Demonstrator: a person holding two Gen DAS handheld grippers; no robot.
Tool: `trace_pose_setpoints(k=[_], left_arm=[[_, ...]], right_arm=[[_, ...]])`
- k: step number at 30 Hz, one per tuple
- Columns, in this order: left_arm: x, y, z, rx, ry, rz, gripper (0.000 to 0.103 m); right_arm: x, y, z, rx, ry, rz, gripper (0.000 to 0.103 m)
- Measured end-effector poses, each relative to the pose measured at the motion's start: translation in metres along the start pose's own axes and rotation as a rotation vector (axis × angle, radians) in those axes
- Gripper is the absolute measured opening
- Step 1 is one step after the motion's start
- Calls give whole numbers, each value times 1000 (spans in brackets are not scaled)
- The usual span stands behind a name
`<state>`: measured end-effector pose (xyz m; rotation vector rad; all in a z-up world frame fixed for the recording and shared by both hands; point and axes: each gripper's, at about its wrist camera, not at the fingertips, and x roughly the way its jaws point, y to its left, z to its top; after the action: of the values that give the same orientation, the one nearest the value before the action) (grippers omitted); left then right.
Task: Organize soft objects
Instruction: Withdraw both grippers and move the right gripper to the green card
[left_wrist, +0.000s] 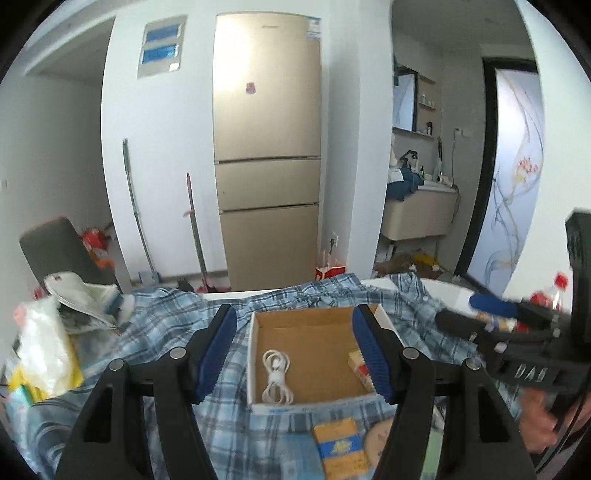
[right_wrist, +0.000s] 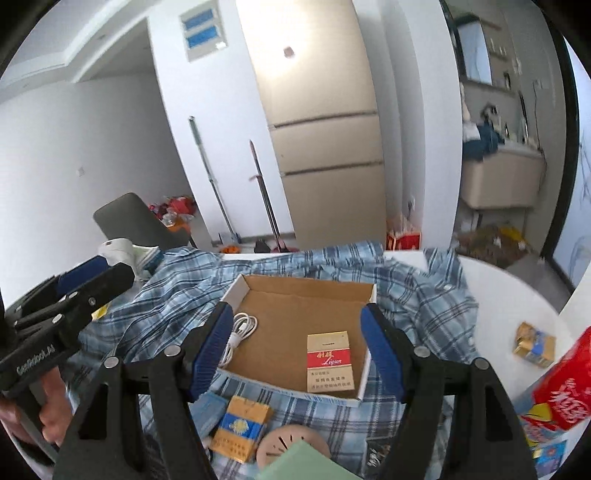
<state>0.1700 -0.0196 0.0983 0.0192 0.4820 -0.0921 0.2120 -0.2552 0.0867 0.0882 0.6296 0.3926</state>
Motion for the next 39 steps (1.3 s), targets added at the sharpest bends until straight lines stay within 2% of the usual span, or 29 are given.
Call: trace_pose_setpoints(k=[6, 12, 21, 28, 34, 39], left_arm=[[-39, -7, -35, 3, -24, -30, 67], [-51, -8, -67, -47, -13, -85, 67], [-13, -1, -107, -28, 70, -61, 67], [18, -2, -140, -15, 162, -98, 67], [28, -3, -145, -8, 199, -101, 67], [29, -7, -146, 6, 199, -95, 67]], right_arm=[[-27, -5, -25, -59, -11, 22, 74], [-24, -12, -56, -103, 38, 48, 74], [-9, -23, -98, -140, 67, 77, 74], [3, -22, -110, -202, 76, 81, 74], [16, -24, -117, -219, 150, 126, 74], [24, -25, -121, -222, 200, 172, 74]])
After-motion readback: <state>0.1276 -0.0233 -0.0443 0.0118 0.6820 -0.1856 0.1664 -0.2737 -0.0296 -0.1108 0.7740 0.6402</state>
